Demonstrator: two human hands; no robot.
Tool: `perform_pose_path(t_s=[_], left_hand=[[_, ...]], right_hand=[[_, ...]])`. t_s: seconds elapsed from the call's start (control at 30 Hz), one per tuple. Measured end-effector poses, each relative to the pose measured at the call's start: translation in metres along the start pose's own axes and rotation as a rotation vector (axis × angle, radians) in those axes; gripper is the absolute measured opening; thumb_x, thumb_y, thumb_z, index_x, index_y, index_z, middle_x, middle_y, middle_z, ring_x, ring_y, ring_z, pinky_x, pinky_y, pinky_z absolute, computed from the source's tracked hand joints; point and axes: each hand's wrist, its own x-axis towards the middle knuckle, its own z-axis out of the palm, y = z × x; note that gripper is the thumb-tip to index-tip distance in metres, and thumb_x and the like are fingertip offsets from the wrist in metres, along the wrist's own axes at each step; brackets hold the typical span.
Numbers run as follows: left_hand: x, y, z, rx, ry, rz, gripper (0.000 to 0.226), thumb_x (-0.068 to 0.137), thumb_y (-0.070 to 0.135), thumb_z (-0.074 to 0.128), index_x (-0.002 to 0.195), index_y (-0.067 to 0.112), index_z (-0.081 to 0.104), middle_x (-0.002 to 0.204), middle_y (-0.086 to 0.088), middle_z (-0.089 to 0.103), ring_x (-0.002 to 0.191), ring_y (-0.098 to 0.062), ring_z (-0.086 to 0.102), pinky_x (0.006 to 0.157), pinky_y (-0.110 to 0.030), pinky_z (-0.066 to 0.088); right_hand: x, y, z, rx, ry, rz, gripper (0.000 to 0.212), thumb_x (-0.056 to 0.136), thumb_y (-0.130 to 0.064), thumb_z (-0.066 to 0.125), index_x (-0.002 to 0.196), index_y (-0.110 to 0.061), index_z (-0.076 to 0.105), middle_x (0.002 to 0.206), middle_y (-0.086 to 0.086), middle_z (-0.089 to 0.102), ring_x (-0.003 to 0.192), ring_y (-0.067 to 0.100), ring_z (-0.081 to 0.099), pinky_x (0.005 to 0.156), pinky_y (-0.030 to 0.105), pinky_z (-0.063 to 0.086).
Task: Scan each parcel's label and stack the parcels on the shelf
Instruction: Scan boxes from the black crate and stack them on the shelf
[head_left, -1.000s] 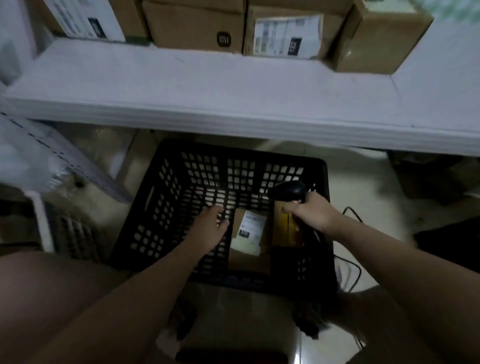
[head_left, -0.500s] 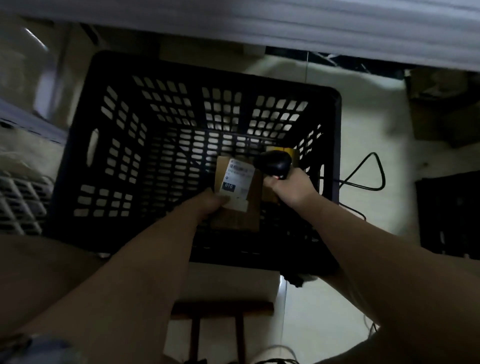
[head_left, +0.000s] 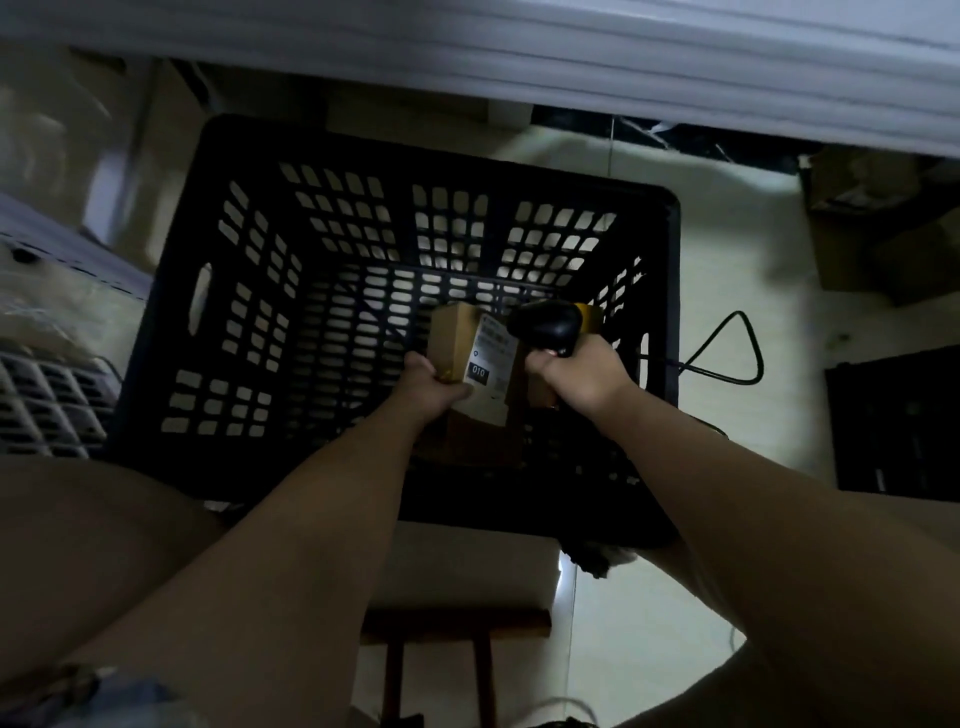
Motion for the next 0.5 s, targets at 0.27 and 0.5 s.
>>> perform_pose_path(t_s=[0.27,0.5], left_hand=[[-0.075,0.024,-0.064,-0.046,0.057,0.266,0.035,0.082,0.007,0.074,0.109,0.011,0.052,0.099,0.002,0.059,0.097,-0.018,0.057,0.084,-0.03,0.044],[-0.158,0.021,-0.137,-0.219,0.18,0.346,0.069,0.073,0.007,0.081,0.129,-0.001,0.042,0.127,-0.007,0.057,0.111,-0.022,0.058,0.088,-0.037,0.051]], right_hand=[[-0.044,-0.034,-0.007,0.079,0.034,-0.127,0.013,0.088,-0.017,0.066,0.088,-0.004,0.068,0.07,0.008,0.063,0.055,0.018,0.056,0.046,0.016,0.045],[-0.114,-0.064,-0.005,0.154,0.088,-0.374,0.03,0.084,-0.029,0.074,0.096,-0.002,0.068,0.074,0.011,0.068,0.053,0.019,0.062,0.054,0.031,0.054]])
